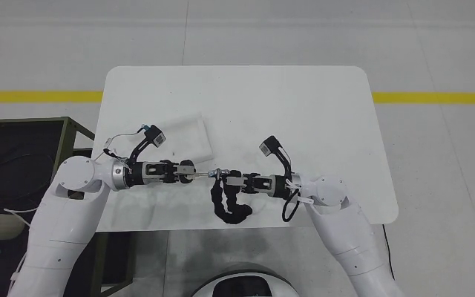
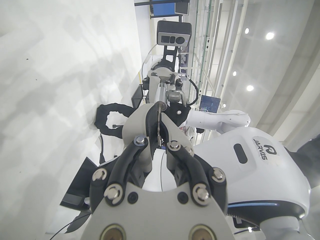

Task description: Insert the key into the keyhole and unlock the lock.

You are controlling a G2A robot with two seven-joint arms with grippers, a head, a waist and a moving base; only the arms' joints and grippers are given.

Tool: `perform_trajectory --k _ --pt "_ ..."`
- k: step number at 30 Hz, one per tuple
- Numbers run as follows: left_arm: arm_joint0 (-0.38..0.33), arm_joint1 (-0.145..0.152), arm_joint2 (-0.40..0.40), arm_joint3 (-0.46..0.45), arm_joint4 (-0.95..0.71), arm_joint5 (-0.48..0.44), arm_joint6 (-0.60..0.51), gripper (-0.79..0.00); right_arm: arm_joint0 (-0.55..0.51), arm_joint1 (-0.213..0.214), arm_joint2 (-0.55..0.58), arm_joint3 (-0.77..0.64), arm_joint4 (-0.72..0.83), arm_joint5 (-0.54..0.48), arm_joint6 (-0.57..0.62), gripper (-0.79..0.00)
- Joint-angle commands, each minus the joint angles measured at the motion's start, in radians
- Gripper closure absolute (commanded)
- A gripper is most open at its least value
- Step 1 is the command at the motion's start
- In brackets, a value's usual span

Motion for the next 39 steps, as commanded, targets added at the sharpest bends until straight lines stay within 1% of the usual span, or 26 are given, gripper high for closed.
perform_trajectory --k 1,21,22,23,24,32,39 --pt "0.0 0.0 0.001 -0.001 0.001 0.0 -0.002 0.0 0.002 0.001 -0.004 0.003 0.003 0.0 -0.003 0.0" --pt "0.001 -0.003 0.004 -0.007 0.007 -0.002 -0.017 0.0 0.016 0.008 -0.049 0.01 0.018 -0.015 -0.016 0.0" --pt "0.001 -0.003 0.004 -0.007 0.006 -0.001 -0.019 -0.123 0.017 0.009 -0.05 0.011 0.019 -0.015 -0.017 0.0" --pt "0.0 -0.003 0.004 -0.007 0.003 -0.001 -0.02 -0.483 0.017 0.009 -0.052 0.011 0.019 -0.015 -0.017 0.0" --pt "0.001 -0.003 0.003 -0.005 0.0 -0.003 -0.018 -0.785 0.017 0.009 -0.054 0.012 0.018 -0.016 -0.018 0.0" --pt "0.004 -0.004 -0.008 0.001 -0.009 -0.007 -0.008 -0.785 0.017 0.014 -0.054 0.018 0.021 -0.023 -0.032 0.0" --pt "0.018 -0.004 -0.049 0.016 -0.048 -0.039 0.026 -0.785 0.014 0.024 -0.012 0.02 0.034 -0.026 -0.045 0.0"
